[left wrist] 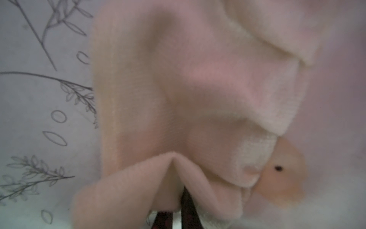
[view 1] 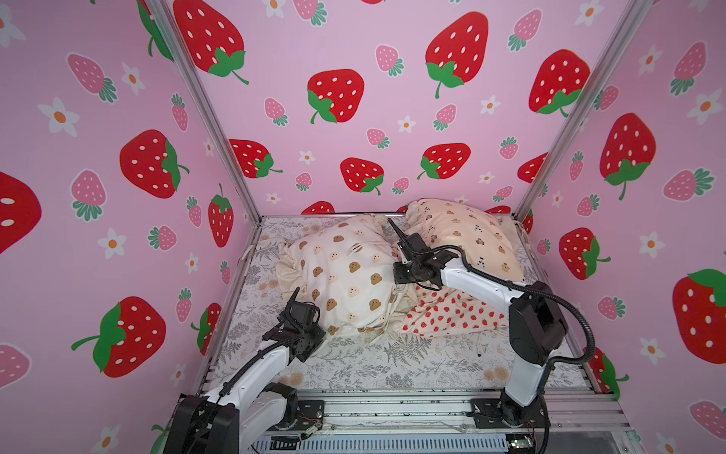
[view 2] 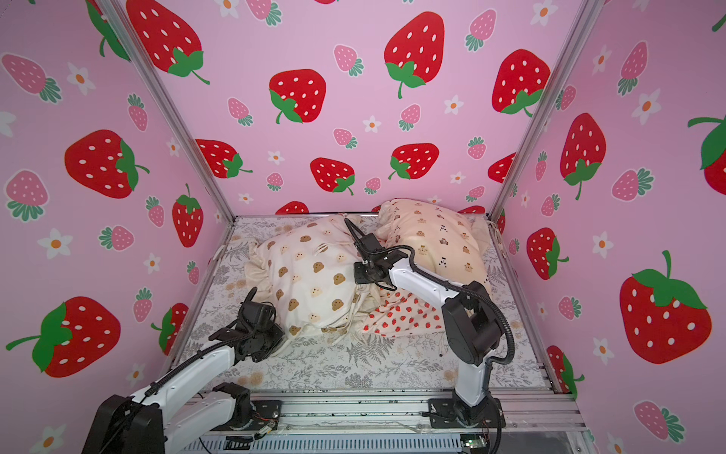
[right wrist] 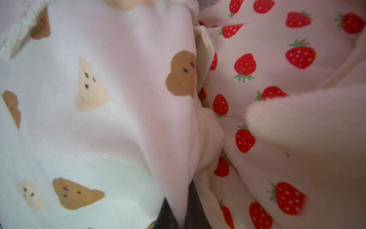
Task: Zip up pillowcases
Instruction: Pick up the pillowcase from the center of the board.
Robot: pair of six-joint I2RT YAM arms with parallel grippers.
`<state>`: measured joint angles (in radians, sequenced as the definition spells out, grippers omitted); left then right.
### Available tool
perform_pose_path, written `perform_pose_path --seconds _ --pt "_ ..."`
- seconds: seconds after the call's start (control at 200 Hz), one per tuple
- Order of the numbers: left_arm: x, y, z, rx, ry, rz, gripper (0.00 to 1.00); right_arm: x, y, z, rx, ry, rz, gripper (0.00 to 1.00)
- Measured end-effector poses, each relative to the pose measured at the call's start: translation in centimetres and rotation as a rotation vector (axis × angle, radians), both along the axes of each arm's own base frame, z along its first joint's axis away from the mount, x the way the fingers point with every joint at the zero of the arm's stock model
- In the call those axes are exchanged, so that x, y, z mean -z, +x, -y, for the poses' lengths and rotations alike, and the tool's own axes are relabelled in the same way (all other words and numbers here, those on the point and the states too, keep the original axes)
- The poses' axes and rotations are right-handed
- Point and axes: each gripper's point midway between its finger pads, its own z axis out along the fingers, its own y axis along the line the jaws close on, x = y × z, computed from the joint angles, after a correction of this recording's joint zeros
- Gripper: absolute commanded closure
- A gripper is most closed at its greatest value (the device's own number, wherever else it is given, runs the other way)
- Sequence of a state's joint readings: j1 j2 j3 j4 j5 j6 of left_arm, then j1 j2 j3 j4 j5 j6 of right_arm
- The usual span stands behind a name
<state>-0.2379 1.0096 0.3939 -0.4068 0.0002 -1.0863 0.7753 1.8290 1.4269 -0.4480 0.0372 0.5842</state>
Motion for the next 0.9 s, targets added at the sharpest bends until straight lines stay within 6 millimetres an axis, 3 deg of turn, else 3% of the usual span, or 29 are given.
perform_pose_path --seconds 0.13,0.255,0.425,0.63,0.895 --pt "-1.1 0.3 0.1 0.009 -0.005 0.036 1.0 -0.3 -0.5 0.8 0.012 0.0 0.002 0.75" --pt "-2.2 0.4 0.2 0.019 -0.011 0.064 0.99 -1.9 -1.1 1.4 0.013 0.013 0.02 0.68" --pt "-3.0 -0.7 0.2 0.035 -0.013 0.064 1.0 -4.4 -2.3 1.5 -0.004 0.041 0.054 0.66" --pt "-3.8 -1.7 0.6 0.062 -0.024 0.064 1.0 -3.7 -6.1 0.1 -0.084 0.031 0.026 0.6" --pt "-8.8 -0.3 0.9 0.075 -0.034 0.17 1.0 -2.7 -12.1 -3.8 -0.247 0.042 -0.012 0.54"
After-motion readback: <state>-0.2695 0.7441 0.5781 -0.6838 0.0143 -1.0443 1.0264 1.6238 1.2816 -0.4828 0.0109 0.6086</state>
